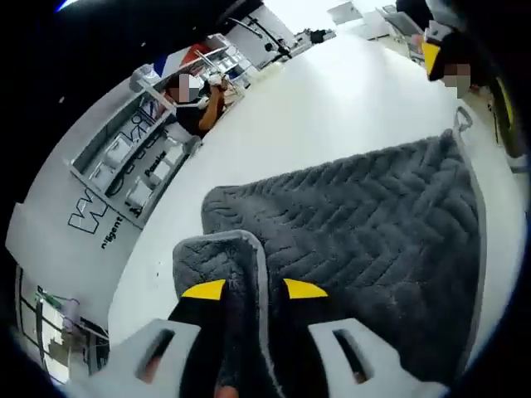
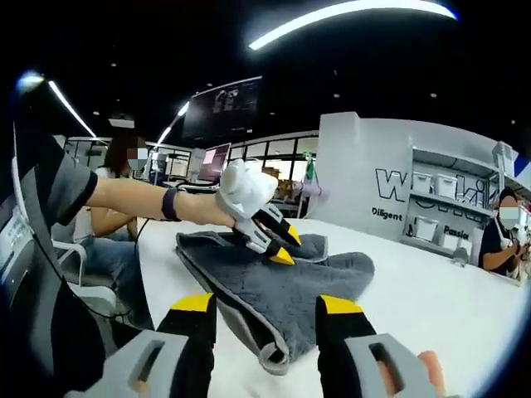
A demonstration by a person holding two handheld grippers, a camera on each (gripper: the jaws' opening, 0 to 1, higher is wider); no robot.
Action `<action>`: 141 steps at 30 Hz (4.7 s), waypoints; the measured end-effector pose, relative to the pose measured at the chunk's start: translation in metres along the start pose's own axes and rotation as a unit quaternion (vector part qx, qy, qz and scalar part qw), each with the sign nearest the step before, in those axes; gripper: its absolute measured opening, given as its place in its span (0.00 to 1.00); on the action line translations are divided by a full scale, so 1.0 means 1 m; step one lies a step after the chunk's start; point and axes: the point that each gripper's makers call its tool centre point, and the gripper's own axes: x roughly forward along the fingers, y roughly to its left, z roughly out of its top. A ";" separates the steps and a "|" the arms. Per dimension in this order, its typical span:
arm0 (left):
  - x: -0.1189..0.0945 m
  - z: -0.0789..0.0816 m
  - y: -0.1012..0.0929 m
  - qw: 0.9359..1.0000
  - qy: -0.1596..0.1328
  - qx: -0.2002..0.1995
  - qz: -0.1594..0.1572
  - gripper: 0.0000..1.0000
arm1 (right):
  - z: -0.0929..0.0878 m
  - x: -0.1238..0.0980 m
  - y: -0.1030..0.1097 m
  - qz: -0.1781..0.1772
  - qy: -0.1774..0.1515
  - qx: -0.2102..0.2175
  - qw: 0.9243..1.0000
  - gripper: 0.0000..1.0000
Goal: Fold the towel on the table until its edges align and the towel forms a compact rectangular stack.
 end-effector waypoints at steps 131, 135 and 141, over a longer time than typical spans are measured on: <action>-0.041 -0.189 0.163 0.962 0.152 -0.124 0.191 0.24 | -0.011 0.012 -0.001 0.015 0.015 0.013 1.000 0.46; -0.054 -0.182 0.167 0.962 0.141 -0.112 0.206 0.27 | -0.013 0.013 0.001 0.019 0.017 0.012 1.000 0.46; -0.069 -0.155 0.154 0.955 0.055 -0.223 0.186 0.37 | -0.014 0.014 0.002 0.018 0.018 0.014 1.000 0.46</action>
